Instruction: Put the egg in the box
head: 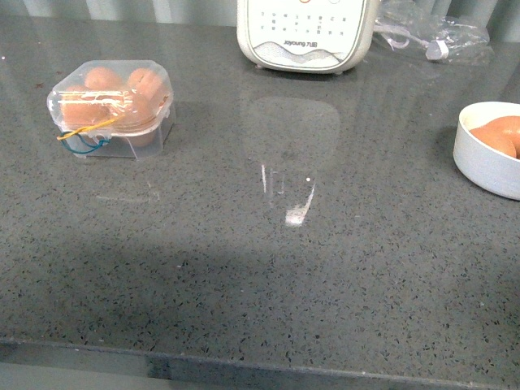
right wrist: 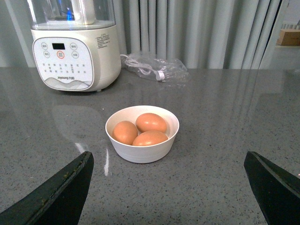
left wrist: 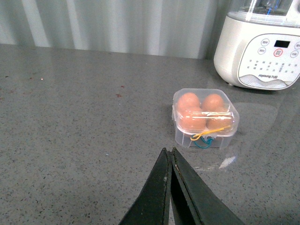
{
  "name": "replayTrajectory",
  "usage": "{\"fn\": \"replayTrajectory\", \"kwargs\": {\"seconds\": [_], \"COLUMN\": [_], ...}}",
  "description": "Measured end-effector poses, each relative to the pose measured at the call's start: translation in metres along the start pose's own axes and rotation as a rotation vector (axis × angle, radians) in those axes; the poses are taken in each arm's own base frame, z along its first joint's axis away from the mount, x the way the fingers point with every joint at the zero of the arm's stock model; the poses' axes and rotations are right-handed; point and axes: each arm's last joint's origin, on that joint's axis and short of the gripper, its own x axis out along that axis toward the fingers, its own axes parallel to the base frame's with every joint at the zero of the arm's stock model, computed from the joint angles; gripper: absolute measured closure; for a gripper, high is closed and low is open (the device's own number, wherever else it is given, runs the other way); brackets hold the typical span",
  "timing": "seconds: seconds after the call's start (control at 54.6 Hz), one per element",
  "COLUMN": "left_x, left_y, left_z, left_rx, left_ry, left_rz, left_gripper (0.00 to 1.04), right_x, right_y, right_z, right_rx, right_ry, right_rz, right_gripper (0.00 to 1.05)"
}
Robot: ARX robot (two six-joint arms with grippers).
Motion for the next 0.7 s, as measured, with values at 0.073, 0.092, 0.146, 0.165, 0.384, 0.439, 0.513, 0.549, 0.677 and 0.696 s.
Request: {"fn": "replayTrajectory", "kwargs": {"seconds": [0.073, 0.092, 0.146, 0.165, 0.384, 0.439, 0.513, 0.549, 0.677, 0.696], "left_x": [-0.002, -0.003, -0.004, -0.005, -0.01, -0.011, -0.012, -0.013, -0.016, -0.016], "left_y": [-0.002, -0.003, -0.005, -0.007, -0.017, -0.017, -0.017, -0.017, -0.017, -0.017], "left_z": [-0.002, -0.003, -0.005, -0.006, -0.01, -0.013, -0.012, -0.011, -0.011, -0.011], "left_rx": [0.0, 0.0, 0.0, -0.001, -0.002, -0.002, -0.002, -0.002, -0.002, -0.002], "left_ry": [-0.001, -0.001, 0.0, 0.0, -0.003, -0.003, -0.023, -0.032, -0.035, -0.034], "left_rz": [-0.004, -0.003, -0.005, 0.0, -0.011, -0.012, -0.008, -0.009, -0.009, -0.009], "left_gripper": [1.01, 1.01, 1.01, 1.01, 1.01, 1.01, 1.01, 1.01, 1.01, 1.01], "right_x": [0.0, 0.0, 0.0, 0.0, 0.0, 0.0, 0.0, 0.0, 0.0, 0.0], "right_y": [0.0, 0.0, 0.0, 0.0, 0.0, 0.0, 0.0, 0.0, 0.0, 0.0], "right_z": [0.0, 0.0, 0.0, 0.0, 0.0, 0.0, 0.0, 0.0, 0.0, 0.0], "right_rx": [0.0, 0.0, 0.0, 0.0, 0.0, 0.0, 0.0, 0.0, 0.0, 0.0], "right_ry": [0.0, 0.0, 0.0, 0.0, 0.0, 0.0, 0.0, 0.0, 0.0, 0.0], "right_rz": [0.0, 0.0, 0.0, 0.0, 0.0, 0.0, 0.0, 0.0, 0.0, 0.0], "right_gripper": [0.07, 0.07, 0.07, 0.07, 0.07, 0.07, 0.07, 0.07, 0.07, 0.07]}}
